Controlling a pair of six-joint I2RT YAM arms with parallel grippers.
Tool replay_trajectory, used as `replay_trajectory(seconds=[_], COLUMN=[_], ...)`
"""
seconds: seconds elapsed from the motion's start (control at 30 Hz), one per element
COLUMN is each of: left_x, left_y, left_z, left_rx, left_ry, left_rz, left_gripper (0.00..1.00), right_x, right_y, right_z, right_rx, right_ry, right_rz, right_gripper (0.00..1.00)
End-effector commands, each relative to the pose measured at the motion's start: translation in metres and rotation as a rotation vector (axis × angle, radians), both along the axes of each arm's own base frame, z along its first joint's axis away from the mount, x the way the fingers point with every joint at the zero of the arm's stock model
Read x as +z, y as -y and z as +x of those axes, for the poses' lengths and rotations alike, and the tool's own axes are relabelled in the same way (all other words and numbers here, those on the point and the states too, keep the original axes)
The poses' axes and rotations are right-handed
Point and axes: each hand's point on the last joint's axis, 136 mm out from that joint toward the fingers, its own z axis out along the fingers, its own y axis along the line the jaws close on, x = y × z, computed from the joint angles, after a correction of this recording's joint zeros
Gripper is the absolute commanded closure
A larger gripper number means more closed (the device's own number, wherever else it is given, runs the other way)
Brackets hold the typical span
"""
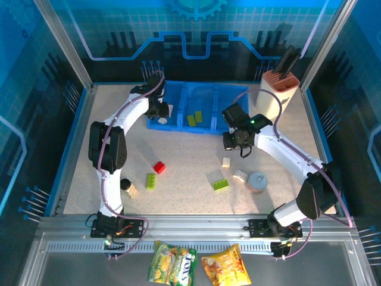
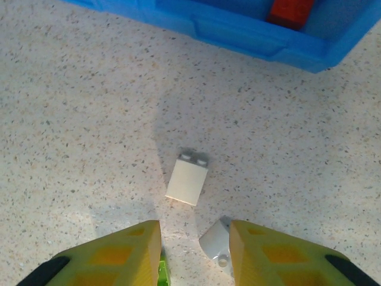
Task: Sort the legos into containers by color
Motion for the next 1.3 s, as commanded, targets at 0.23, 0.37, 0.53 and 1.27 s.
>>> replay_trajectory(seconds=[0.23,0.37,0.53,1.27], left_x=[0.033,0.04,0.048,0.068], left_y=[-0.031,-0.049,-0.07,-0.142], left_z=[-0.048,-0.066,-0.088,-0.11], left_rx=[0.037,0.077,0.126,0.279], left_ry=[-0.016,-0.029,-0.04,0.179], left_rz=[-0.047,-0.083,-0.119,-0.155], left_gripper=[0.56,0.56,0.56,0.52], right_x=[-0.008,-0.013,-0.024,-0.061], right_y=[-0.054,-0.084,-0.13,-0.285], right_z=[-0.005,-0.009,-0.018,-0.045], right_rx=[0.206,0.274,0.37,0.649], right_ry=[-0.019,-0.023,-0.04,-0.07], right_rz=[-0.045,-0.042,-0.05,-0.043], right_gripper=[0.63,0.63,0.63,0.53])
